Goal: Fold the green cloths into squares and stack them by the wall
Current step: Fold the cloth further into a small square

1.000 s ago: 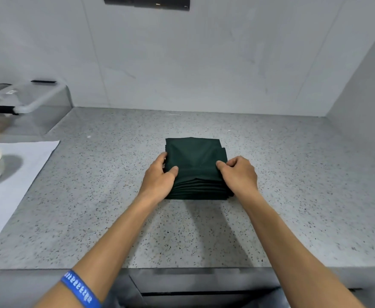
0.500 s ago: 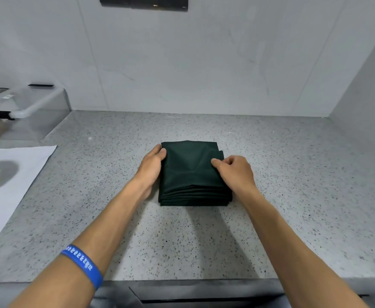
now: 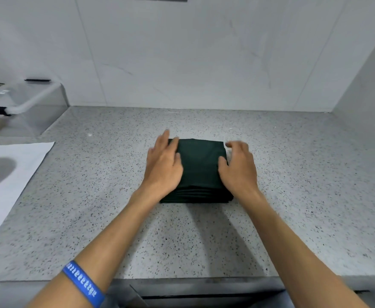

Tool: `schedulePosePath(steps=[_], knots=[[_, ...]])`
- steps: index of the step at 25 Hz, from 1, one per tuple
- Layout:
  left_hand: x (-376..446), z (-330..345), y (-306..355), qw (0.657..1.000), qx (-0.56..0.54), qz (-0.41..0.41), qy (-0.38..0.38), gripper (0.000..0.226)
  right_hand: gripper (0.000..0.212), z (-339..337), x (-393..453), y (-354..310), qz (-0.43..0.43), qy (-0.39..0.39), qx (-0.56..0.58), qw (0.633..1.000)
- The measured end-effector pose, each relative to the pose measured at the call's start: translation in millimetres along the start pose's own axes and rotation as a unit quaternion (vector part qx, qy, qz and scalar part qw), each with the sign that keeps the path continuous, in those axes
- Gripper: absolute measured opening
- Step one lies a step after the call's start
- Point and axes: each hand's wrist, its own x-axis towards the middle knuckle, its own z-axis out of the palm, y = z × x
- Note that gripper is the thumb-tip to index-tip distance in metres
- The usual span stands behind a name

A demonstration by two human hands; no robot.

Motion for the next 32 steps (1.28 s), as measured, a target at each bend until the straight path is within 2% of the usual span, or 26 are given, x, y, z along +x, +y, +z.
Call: schedulePosePath(steps=[1,3,6,9,11,13,14,15,17,18,19,22,25,27,28,30,32], knots=[[7,2,9,0.996,0.074,0.057,0.002,0.052,0.041,3,4,-6,-0.072,0.015,-0.076,0.994],[18,12,19,0.984,0.146,0.089,-0.047,0.054,0.046,17,12,-18,-0.143,-0.074,-0.158,0.974],[16,36,-6,0.972,0.193,0.005,-0.132,0.057,0.055,42,16,-6,-0.110,-0.214,-0.231,0.943],[4,46,-25,0.972,0.195,-0.013,-0.133,0.059,0.059,46,16,9,-0.089,-0.236,-0.222,0.942],[6,44,-24,0.979,0.165,-0.014,-0.121,0.059,0.059,42,20,7,-0.093,-0.242,-0.178,0.949],[4,37,-23,0.993,0.059,-0.043,-0.095,0.056,0.057,33,19,6,-0.060,-0.223,-0.069,0.970],[2,30,-23,0.992,-0.043,-0.087,-0.075,0.054,0.056,26,17,6,0.000,-0.196,0.038,0.980],[-1,22,-23,0.974,-0.169,-0.139,-0.057,0.050,0.053,19,13,4,0.090,-0.167,0.170,0.967],[-3,8,-16,0.889,-0.397,-0.223,-0.040,0.041,0.044,7,9,-1,0.250,-0.164,0.383,0.874],[-3,3,-11,0.858,-0.444,-0.255,-0.051,0.040,0.042,4,8,-2,0.280,-0.177,0.410,0.850],[-3,-2,-7,0.840,-0.463,-0.275,-0.061,0.041,0.041,1,8,-4,0.288,-0.180,0.416,0.844],[-7,-5,-5,0.820,-0.491,-0.288,-0.066,0.043,0.038,-2,10,-4,0.276,-0.181,0.436,0.838],[-6,-3,-10,0.836,-0.475,-0.267,-0.066,0.041,0.033,-6,11,-2,0.243,-0.199,0.420,0.851],[-12,-7,-12,0.850,-0.466,-0.241,-0.051,0.046,0.035,-13,4,1,0.179,-0.214,0.387,0.879],[-20,-9,-15,0.865,-0.449,-0.219,-0.043,0.056,0.048,-20,-4,7,0.126,-0.226,0.354,0.899],[-50,-15,-24,0.925,-0.340,-0.152,-0.072,0.075,0.078,-34,-26,25,0.024,-0.266,0.244,0.932],[-80,-13,-26,0.957,-0.249,-0.105,-0.103,0.077,0.091,-39,-48,41,-0.066,-0.308,0.092,0.945]])
